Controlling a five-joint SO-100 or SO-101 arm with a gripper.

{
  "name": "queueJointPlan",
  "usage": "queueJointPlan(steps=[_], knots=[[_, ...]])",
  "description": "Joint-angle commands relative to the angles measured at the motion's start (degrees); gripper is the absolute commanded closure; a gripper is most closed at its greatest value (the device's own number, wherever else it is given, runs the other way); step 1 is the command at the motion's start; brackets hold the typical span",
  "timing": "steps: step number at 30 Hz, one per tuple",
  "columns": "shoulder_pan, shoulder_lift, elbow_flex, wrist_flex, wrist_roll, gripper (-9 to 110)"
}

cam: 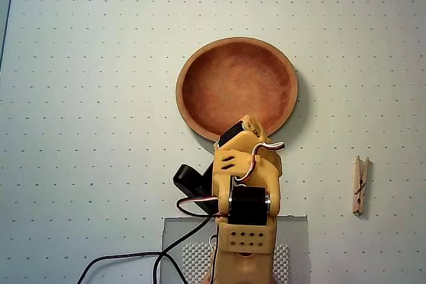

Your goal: Grasp a clothespin and put it in the bowl.

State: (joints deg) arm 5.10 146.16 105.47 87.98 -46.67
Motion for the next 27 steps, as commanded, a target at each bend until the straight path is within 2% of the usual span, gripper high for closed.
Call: queueJointPlan(steps=[1, 7, 15, 27], knots=[[4.39, -5.89, -6.06, 3.43, -6.94, 105], [13.45, -13.1, -6.77, 8.7, -16.52, 105], [23.29, -16.87, -6.77, 14.15, -24.43, 105], [38.23, -26.02, -6.77, 14.5, -37.35, 105]])
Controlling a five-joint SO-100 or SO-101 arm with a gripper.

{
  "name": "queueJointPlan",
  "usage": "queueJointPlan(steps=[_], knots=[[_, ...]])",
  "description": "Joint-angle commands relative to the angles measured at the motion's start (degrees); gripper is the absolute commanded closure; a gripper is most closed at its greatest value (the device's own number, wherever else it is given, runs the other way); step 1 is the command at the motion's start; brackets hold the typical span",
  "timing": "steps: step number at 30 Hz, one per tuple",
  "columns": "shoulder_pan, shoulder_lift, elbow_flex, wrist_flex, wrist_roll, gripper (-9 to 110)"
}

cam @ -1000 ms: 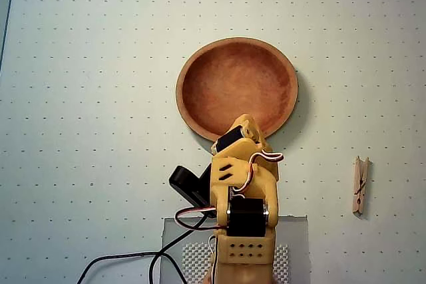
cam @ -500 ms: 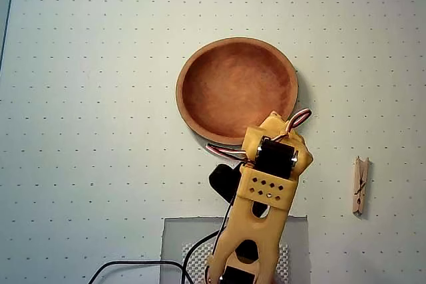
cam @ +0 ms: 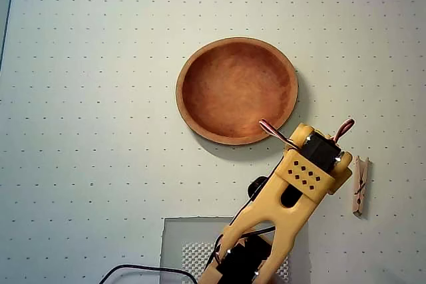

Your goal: Grasp a clothespin and put it in the bowl.

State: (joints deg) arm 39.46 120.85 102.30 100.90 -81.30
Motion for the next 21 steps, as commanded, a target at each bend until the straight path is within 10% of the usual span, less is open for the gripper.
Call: queueJointPlan(steps=[1, 21], knots=[[4.66, -0.97, -3.6, 1.58, -3.16, 105], [9.23, -15.56, -11.25, 1.14, -4.31, 105]])
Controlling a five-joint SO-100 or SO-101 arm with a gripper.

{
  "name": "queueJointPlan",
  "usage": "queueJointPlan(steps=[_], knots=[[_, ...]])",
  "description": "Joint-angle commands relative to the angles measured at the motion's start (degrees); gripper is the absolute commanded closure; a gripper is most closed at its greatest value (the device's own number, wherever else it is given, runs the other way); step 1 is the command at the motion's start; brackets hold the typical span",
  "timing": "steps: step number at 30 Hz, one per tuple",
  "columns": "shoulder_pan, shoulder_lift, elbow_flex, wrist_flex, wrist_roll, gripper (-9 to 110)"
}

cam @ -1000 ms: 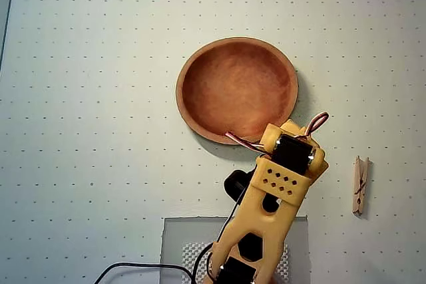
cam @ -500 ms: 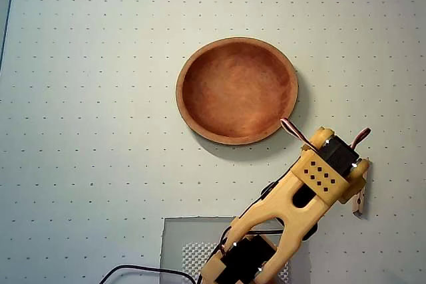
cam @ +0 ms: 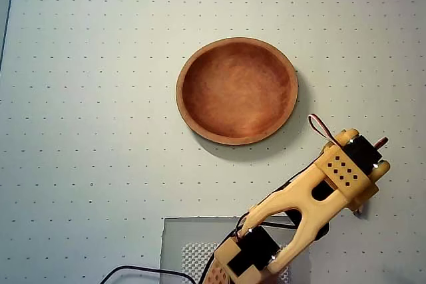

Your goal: Grasp a clothespin and put it in the bowl.

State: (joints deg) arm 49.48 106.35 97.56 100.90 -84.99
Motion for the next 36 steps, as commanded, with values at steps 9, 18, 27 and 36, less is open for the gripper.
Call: queueJointPlan(steps=[9, 18, 27, 36], knots=[[-5.1, -9.58, -20.04, 1.14, -7.47, 105], [-4.57, -16.17, -29.36, 1.23, -11.34, 105], [-0.88, -28.92, -33.84, 1.23, -10.81, 105], [4.13, -33.66, -34.37, 1.23, -11.87, 105]])
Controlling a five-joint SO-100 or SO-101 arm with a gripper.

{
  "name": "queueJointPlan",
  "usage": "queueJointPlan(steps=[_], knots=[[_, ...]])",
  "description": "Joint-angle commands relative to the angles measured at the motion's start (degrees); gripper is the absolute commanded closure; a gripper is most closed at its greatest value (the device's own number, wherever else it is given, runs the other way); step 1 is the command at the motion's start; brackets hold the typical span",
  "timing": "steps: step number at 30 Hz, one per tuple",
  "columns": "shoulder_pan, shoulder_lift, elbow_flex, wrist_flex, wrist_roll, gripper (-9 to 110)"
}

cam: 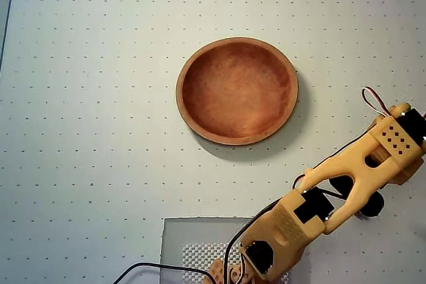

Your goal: Grasp a clothespin and put it in the bowl.

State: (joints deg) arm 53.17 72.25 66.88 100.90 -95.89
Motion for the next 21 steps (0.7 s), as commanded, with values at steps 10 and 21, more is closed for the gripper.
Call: queueJointPlan(steps=[10, 21], knots=[[2.99, -2.2, -3.69, 1.23, -26.72, 105], [1.23, -1.23, -2.99, -5.27, -48.43, 105]])
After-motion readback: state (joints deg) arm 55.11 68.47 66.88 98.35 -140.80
